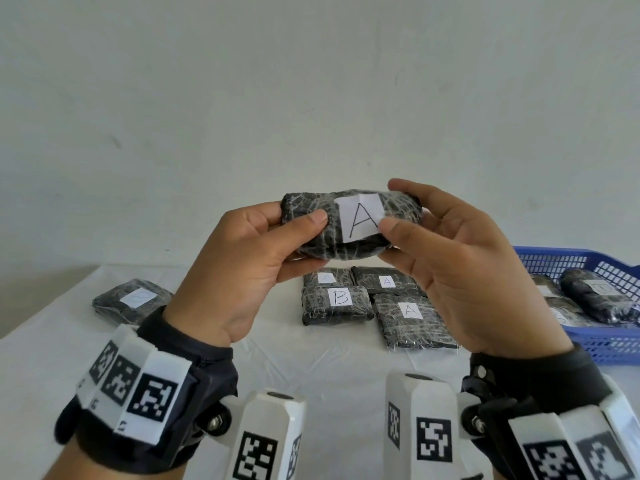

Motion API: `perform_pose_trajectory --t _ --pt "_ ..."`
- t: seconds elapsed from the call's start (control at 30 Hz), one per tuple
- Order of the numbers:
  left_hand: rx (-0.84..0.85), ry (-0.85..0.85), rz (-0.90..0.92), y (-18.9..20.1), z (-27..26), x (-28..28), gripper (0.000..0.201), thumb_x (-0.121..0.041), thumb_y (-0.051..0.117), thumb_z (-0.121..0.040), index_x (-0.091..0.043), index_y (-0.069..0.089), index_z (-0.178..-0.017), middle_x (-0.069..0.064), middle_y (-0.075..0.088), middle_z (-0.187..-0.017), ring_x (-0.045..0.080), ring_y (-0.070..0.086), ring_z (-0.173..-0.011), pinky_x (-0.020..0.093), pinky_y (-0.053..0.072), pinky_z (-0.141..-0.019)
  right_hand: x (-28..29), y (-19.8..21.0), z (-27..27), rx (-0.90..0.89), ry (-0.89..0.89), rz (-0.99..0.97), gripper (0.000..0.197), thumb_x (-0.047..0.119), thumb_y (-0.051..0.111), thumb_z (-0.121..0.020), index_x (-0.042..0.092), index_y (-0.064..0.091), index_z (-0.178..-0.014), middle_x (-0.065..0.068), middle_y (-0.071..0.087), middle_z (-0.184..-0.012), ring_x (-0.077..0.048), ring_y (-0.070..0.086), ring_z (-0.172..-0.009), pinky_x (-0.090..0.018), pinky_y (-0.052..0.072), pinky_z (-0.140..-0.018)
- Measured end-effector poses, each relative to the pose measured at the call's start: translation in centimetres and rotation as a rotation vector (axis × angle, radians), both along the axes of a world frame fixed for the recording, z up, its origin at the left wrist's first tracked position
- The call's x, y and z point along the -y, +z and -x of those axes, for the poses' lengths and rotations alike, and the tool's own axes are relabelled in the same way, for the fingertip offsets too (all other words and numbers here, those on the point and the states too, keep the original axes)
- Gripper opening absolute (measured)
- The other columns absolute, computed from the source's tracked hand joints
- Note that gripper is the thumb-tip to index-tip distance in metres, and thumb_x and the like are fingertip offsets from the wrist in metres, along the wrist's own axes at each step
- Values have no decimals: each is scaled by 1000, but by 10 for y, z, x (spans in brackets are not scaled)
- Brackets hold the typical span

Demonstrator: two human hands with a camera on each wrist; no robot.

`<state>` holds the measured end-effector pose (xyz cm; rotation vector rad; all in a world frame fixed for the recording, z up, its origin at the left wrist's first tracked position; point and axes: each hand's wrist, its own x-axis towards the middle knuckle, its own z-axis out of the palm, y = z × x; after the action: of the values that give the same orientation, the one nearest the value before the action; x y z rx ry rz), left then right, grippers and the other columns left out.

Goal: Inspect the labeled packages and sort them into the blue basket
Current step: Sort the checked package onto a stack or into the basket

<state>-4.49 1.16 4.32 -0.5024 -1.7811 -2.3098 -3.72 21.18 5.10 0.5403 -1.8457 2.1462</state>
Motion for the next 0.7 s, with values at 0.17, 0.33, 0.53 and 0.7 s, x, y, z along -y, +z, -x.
perform_pose_trajectory --t 0.17,0.33,0.53,0.7 --pt "0 -45 44 0 -1 0 41 -26 75 -71 -9 76 -108 8 81 -105 19 77 -99 26 62 -81 -2 0 2 -27 -33 -39 42 3 71 -92 9 62 -132 -16 78 -112 -37 74 -110 -41 63 -94" --pt "6 -22 0 -5 2 -6 41 -24 76 -70 -10 75 -109 8 80 -106 19 77 -99 27 62 -82 0 0 2 -53 -74 -85 54 9 84 -81 9 62 -130 -4 81 -104 -15 78 -94 -24 60 -83" --pt "16 -5 -1 -7 3 -8 37 -26 79 -68 -9 76 -101 8 80 -98 19 77 -92 26 61 -79 5 -2 0 -80 -154 -231 66 19 88 -76 16 60 -135 8 81 -98 -12 79 -94 -32 62 -88" --pt "12 0 -6 -7 4 -9 53 -25 79 -68 -15 69 -119 7 79 -101 18 77 -93 28 62 -81 7 -6 5 -110 -186 -235 27 11 89 -78 25 70 -92 3 82 -90 -18 80 -87 -41 64 -88"
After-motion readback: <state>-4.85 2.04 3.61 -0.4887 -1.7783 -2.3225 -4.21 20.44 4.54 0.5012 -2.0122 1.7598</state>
